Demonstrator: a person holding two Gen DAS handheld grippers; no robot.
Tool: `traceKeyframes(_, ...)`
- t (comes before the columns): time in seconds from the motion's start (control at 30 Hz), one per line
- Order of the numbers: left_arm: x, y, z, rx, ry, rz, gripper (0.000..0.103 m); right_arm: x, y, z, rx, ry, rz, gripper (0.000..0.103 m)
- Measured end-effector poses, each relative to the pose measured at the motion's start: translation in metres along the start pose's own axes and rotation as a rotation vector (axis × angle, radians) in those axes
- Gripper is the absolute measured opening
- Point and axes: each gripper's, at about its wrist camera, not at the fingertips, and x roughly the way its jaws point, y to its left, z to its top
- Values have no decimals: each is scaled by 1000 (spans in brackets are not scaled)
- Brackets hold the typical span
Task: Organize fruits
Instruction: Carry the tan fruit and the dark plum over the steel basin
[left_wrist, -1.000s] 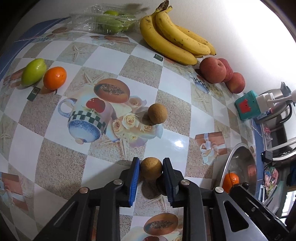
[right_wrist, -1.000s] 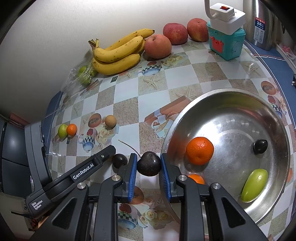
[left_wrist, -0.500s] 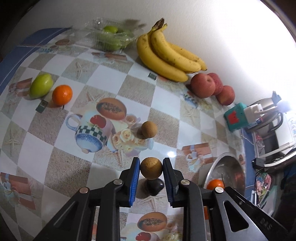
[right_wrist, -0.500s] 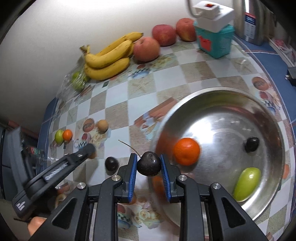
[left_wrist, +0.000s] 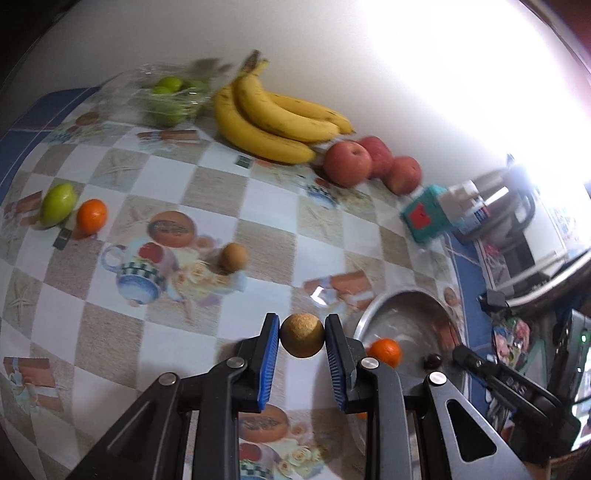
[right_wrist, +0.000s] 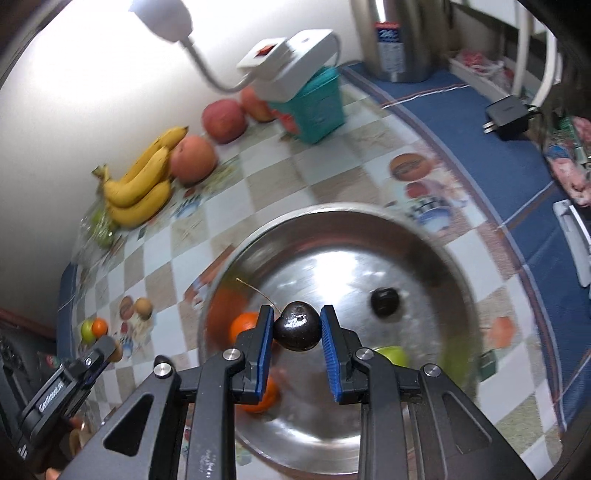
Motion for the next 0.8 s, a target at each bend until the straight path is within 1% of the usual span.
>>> traceKeyframes(0.1,2,-18,-7,45,20,-25,27,-7,-4,2,-26,-40,-75,27)
traceKeyframes(0.2,6,-34,-14,86,49,-46,27,-10,-6,3,-39,-53,-92,27)
traceKeyframes(0.3,12,-46,-21,113,87,-57,27,-11,-4,2,-75,-74,-140,27)
traceKeyframes(0.37,16,-52,-26,127,113,-62,27,-12,-3,2,-92,-83,-156,27)
traceKeyframes(0.53,22,-69,-34,175,136,-57,27,-14,-1,4,-124,-106,-201,27)
traceKeyframes(0.8,37,-100,-50,264,174,-67,27,-7,0,4,-169,-115,-195,27)
